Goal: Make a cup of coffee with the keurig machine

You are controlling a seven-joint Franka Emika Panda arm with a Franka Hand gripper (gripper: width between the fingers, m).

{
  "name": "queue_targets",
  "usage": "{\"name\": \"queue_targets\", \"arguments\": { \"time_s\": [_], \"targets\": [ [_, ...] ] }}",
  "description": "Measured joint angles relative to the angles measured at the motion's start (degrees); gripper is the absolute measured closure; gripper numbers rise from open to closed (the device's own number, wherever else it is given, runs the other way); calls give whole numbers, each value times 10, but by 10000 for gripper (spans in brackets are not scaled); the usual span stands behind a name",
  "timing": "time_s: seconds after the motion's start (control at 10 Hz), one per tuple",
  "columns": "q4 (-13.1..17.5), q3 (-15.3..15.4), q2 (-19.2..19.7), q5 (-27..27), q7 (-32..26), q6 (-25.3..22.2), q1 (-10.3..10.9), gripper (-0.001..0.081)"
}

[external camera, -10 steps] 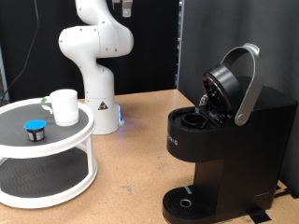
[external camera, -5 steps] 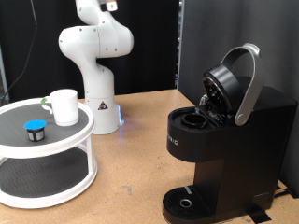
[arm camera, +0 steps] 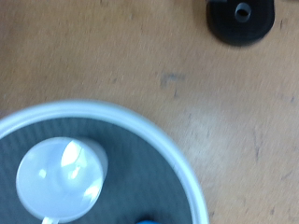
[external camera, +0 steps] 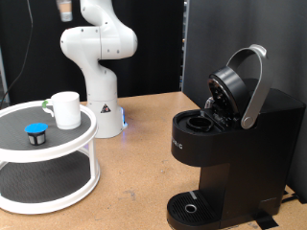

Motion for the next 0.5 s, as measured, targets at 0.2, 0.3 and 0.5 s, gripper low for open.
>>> {"name": "queue_targets", "arguments": {
  "time_s": [0.2,0.3,0.5],
  "targets": [
    [1,2,4,-6,0,0,-7,0],
    [0,-3,4,-3,-26,-1,-3,0],
    [2,-34,7,17,-103,-19,9,0]
  ]
}}
